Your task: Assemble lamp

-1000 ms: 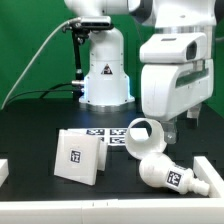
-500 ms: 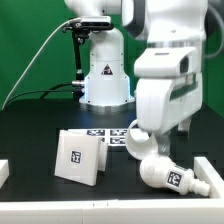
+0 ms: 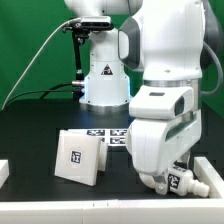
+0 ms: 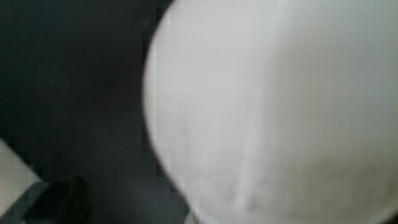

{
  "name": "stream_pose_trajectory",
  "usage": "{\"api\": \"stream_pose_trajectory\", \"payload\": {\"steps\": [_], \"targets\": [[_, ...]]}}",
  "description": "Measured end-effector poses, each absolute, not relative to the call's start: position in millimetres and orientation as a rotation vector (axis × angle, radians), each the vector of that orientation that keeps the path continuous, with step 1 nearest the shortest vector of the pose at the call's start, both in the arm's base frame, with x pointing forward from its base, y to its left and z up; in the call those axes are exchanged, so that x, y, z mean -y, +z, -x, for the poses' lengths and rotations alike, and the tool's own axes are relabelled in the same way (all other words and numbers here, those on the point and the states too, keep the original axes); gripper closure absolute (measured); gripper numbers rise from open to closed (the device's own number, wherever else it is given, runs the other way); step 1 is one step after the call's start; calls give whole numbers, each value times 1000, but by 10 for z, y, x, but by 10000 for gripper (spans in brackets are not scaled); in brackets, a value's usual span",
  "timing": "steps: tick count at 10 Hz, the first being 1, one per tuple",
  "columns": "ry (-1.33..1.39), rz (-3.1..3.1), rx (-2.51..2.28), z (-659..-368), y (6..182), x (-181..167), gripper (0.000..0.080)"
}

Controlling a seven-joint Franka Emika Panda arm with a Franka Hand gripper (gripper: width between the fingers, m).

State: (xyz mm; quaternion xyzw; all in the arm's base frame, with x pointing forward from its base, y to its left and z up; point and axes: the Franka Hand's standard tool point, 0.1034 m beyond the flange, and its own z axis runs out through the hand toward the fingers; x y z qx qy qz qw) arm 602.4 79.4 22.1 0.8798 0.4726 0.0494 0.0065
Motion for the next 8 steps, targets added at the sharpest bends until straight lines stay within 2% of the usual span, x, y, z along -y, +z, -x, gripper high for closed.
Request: {"api": "stream_pose_trajectory", "payload": {"steps": [2, 3, 4, 5, 6, 7, 8], "targets": [[172, -2753, -1479, -6009, 115, -810, 100], [172, -2753, -1478, -6012, 118, -808, 240], [171, -2754, -1478, -6012, 117, -808, 240], [171, -2754, -1478, -6011, 117, -808, 415], [171, -2753, -1478, -6012, 117, -808, 461], [165, -2741, -1497, -6018, 146, -795, 461], [145, -2703, -1545, -6005, 393, -713, 461]]}}
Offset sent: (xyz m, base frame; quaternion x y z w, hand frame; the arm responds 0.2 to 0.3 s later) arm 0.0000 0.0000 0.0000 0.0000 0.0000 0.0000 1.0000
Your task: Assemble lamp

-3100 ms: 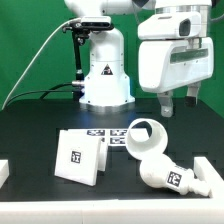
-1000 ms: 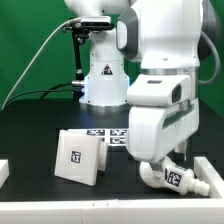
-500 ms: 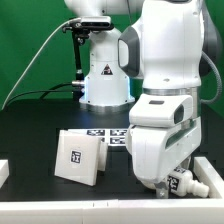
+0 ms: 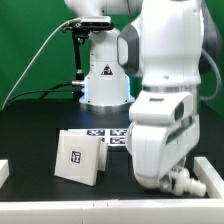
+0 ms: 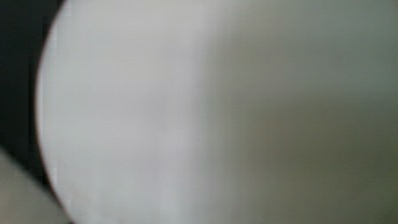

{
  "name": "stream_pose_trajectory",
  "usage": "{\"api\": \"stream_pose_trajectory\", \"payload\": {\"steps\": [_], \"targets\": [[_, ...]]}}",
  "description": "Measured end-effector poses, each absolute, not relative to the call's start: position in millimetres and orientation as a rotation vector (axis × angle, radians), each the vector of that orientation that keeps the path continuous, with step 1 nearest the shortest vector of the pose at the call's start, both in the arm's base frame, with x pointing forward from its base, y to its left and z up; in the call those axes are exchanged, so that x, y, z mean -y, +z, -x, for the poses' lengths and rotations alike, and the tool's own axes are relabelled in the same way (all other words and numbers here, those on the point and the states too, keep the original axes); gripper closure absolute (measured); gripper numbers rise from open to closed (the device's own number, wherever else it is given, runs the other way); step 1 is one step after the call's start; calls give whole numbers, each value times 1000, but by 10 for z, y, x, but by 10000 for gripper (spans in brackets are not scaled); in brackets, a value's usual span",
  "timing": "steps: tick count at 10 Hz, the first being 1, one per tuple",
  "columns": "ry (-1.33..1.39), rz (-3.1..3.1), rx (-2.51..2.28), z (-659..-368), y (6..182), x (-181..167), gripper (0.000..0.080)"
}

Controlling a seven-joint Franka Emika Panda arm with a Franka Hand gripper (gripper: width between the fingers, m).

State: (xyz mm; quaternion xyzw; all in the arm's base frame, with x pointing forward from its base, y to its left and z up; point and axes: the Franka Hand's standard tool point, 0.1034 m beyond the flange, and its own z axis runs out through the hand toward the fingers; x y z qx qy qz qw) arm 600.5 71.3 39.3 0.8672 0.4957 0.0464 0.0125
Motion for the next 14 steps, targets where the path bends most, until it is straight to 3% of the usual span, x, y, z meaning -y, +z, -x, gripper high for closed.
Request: {"api": "stream_pose_trajectory", "payload": {"steps": [1, 3, 7, 9, 11, 13, 14], "targets": [[137, -2668, -1576, -5928, 717, -606, 461], [152, -2629, -1596, -5732, 1090, -513, 461], [151, -2632, -1598, -5703, 1030, -524, 459], [135, -2489, -1782, -5624, 1166, -337, 459], [91, -2211, -2083, -5154, 1377, 100, 459], [78, -2010, -2284, -4799, 1368, 499, 459], [71, -1966, -2334, -4789, 1353, 512, 459]]}}
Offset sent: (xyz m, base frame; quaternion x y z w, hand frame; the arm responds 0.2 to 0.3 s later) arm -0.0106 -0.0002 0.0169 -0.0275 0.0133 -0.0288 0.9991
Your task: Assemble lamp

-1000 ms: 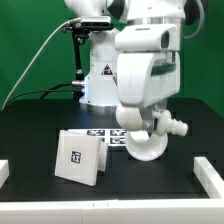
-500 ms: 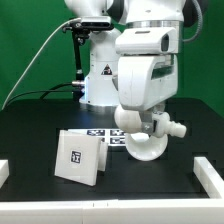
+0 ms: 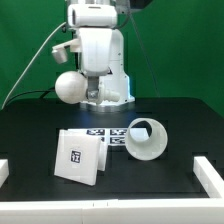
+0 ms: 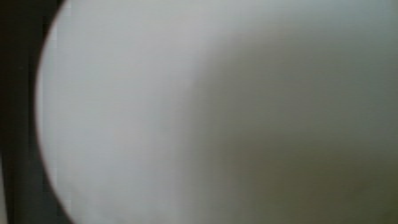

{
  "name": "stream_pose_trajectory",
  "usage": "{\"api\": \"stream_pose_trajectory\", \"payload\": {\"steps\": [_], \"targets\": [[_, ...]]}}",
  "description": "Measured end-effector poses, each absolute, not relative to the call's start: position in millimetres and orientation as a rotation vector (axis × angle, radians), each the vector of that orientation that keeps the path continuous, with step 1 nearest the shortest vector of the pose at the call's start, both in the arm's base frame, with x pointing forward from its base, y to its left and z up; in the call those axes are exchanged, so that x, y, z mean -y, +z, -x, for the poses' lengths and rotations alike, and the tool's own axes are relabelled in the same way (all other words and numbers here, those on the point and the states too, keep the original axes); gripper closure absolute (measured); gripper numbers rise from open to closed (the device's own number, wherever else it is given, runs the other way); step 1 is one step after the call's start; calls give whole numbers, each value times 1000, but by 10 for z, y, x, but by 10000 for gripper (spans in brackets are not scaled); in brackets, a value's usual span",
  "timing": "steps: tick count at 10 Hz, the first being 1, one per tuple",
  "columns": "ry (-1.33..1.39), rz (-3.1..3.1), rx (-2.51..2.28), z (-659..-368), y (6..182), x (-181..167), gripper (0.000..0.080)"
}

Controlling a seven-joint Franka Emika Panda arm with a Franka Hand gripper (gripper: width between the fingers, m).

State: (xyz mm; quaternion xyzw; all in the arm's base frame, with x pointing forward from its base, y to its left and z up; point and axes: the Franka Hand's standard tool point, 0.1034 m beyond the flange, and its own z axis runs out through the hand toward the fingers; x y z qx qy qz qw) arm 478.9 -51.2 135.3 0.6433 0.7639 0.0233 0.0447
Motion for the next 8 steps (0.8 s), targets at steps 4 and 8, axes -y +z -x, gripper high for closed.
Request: {"api": "stream_pose_trajectory", "payload": {"steps": [4, 8], "targets": [[38, -1652, -2563, -4757, 1319, 558, 459], [-121, -1281, -2897, -4114, 690, 937, 459]]}}
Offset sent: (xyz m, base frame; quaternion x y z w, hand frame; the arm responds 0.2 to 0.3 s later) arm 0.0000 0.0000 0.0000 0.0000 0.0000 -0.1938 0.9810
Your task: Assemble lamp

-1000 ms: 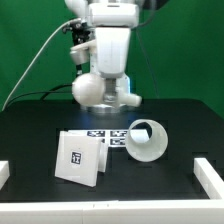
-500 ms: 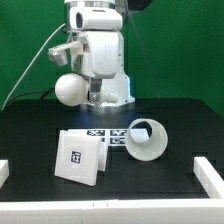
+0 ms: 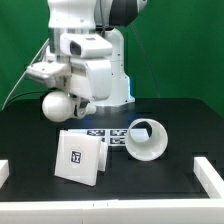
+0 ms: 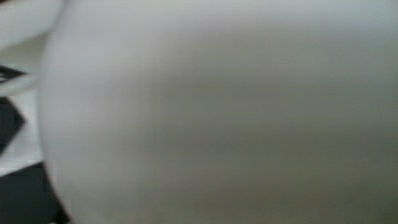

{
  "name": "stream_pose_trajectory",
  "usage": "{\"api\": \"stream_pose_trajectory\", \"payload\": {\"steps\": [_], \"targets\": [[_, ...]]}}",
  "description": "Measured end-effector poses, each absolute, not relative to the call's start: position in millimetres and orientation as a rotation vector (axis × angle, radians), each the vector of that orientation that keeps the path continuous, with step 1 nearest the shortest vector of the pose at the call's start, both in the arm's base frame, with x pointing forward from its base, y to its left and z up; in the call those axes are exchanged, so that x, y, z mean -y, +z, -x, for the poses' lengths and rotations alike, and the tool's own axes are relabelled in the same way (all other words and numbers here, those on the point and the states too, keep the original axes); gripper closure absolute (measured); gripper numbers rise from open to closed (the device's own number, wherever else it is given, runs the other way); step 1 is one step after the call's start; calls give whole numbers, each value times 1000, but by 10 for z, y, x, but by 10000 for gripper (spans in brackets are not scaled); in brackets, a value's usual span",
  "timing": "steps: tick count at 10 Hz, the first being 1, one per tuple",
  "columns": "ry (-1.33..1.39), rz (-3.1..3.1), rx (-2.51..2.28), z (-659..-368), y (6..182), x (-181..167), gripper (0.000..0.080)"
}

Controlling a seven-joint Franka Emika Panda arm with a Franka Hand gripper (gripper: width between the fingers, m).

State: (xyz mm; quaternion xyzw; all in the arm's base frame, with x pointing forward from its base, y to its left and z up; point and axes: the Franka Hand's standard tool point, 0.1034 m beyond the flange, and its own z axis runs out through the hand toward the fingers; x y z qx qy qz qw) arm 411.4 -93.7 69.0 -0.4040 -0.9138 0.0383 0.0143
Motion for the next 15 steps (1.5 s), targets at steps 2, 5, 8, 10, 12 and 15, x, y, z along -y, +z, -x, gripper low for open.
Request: {"api": "stream_pose_trajectory", "payload": {"steps": [2, 5, 8, 10, 12, 15], "targets": [[148, 1108, 2870, -4060, 557, 964, 459], [164, 891, 2922, -4014, 535, 1044, 459], [204, 778, 2838, -3832, 334, 1267, 459], [222, 765, 2767, -3772, 237, 1333, 459], [229, 803, 2758, -3766, 237, 1320, 459], [229, 719, 2723, -3742, 156, 1409, 459]]}}
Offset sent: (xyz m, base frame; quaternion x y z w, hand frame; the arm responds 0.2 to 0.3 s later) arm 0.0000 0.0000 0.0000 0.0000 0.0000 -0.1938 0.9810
